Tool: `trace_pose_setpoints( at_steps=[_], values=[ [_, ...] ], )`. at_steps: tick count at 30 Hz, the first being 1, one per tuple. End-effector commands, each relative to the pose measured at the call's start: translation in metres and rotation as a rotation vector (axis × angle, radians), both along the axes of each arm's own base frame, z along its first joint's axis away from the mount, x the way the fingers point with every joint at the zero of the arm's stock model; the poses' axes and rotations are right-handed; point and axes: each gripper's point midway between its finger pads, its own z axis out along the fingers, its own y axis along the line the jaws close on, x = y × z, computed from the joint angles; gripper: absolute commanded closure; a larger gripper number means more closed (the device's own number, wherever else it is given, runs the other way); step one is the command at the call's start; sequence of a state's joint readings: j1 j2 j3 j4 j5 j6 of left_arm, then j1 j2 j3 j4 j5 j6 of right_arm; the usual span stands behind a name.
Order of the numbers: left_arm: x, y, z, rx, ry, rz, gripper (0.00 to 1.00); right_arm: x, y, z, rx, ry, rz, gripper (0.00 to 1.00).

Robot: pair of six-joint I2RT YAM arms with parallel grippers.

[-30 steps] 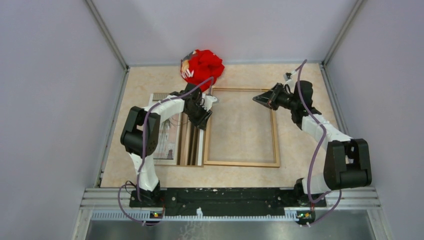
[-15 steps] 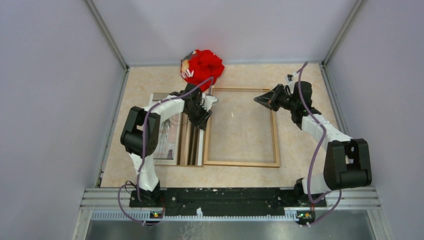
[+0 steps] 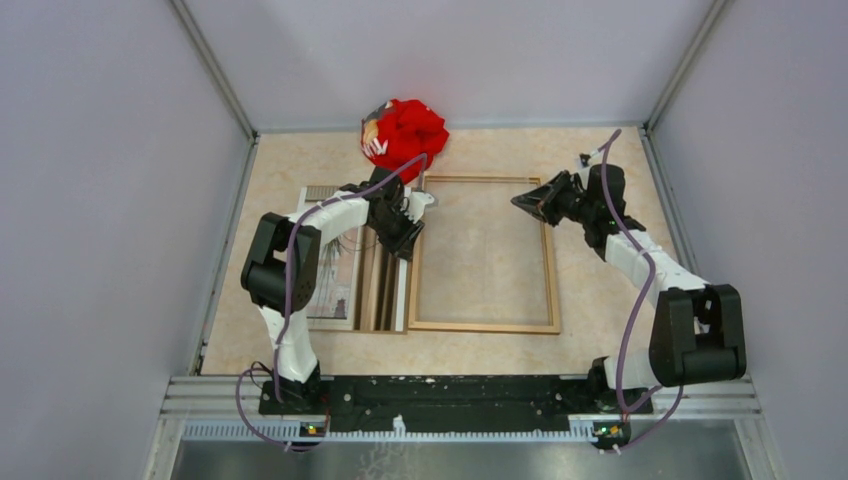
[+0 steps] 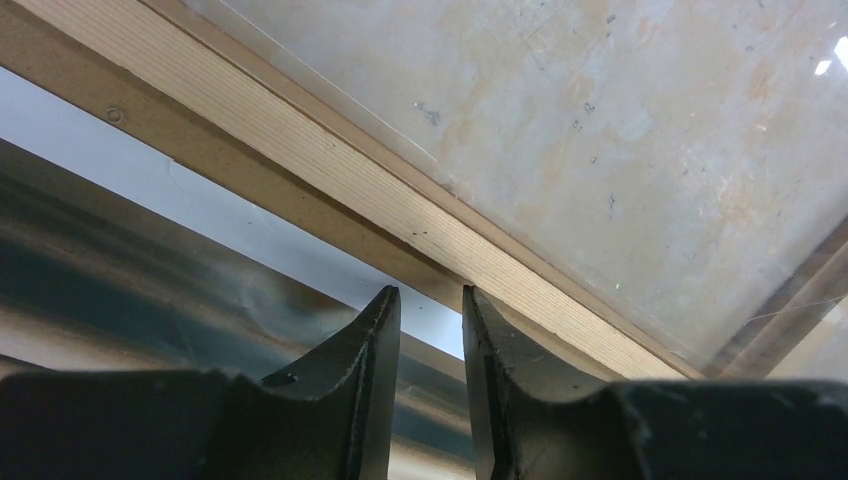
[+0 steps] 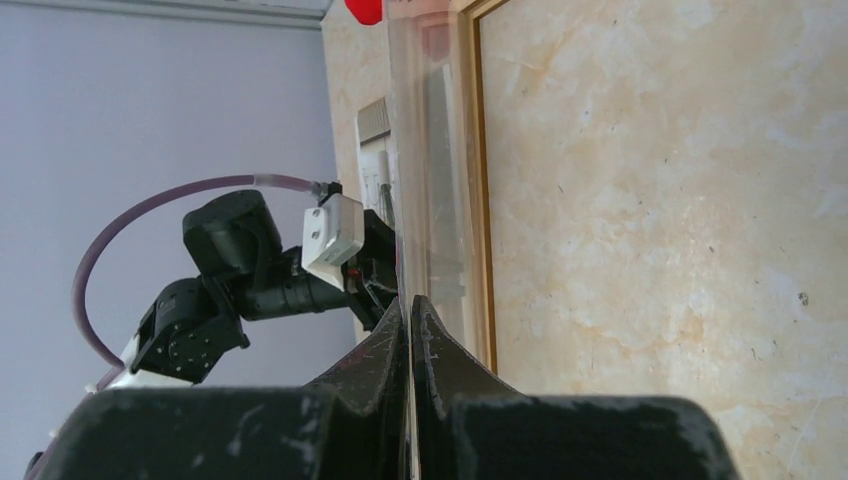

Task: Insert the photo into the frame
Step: Adjust the photo frame item on the photo frame.

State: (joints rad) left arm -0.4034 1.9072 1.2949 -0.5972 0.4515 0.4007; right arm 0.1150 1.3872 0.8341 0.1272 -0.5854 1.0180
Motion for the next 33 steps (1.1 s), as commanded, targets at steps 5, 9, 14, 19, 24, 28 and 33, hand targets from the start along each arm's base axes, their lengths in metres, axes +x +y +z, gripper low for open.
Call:
trace_pose_setpoints(
  at_steps=[5,9,14,19,24,28,33],
  values=[
    [-0.006,-0.008,0.004,-0.035,0.01,-0.014,0.64,-0.001,0.003,0.005,-0.008,0.014,-0.007,1.0],
    [-0.006,-0.008,0.003,-0.032,0.011,-0.014,0.65,-0.005,0.002,-0.006,-0.018,0.038,-0.013,1.0],
    [-0.005,-0.006,0.002,-0.023,0.005,-0.012,0.65,-0.012,-0.001,-0.016,-0.025,0.056,-0.018,1.0],
    [-0.004,-0.006,0.002,-0.021,0.004,-0.01,0.65,-0.015,-0.003,-0.023,-0.036,0.07,-0.017,1.0],
    [-0.004,-0.005,0.002,-0.018,0.003,-0.009,0.66,-0.019,-0.013,-0.028,-0.033,0.079,-0.029,1.0],
    [-0.003,-0.006,0.004,-0.018,0.002,-0.006,0.66,-0.021,-0.02,-0.03,-0.03,0.077,-0.036,1.0],
    [-0.001,-0.007,0.005,-0.02,0.005,-0.004,0.66,-0.015,-0.017,-0.029,-0.012,0.066,-0.017,1.0]
  ],
)
